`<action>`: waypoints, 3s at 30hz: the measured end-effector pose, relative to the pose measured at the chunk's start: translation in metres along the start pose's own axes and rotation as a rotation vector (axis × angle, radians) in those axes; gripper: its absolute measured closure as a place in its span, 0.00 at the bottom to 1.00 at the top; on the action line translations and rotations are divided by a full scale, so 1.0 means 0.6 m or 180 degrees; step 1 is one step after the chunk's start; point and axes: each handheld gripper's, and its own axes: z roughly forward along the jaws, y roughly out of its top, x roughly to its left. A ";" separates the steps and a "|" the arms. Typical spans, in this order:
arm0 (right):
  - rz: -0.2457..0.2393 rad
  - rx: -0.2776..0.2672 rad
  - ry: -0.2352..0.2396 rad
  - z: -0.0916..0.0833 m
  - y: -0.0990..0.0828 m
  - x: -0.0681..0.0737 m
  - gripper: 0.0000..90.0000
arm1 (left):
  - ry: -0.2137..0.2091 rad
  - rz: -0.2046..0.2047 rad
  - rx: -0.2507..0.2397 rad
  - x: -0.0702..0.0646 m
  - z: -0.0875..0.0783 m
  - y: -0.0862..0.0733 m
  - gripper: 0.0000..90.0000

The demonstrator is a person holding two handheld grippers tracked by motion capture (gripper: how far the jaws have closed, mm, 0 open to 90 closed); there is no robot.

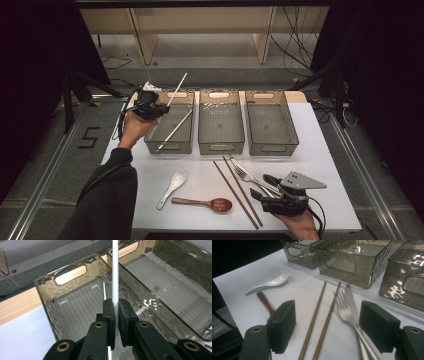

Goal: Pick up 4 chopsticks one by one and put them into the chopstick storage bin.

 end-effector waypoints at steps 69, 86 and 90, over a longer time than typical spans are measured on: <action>0.0020 0.0168 -0.0011 -0.001 0.015 0.006 0.33 | -0.0118 -0.0499 0.0138 -0.062 -0.062 -0.075 0.28; -0.0062 0.0848 -0.0016 0.028 0.049 0.023 0.37 | -0.0209 -0.0556 -0.0123 -0.093 -0.095 -0.147 0.23; -0.0084 0.1047 -0.0019 0.042 0.055 0.025 0.39 | -0.0360 -0.0589 -0.0247 -0.106 -0.104 -0.160 0.23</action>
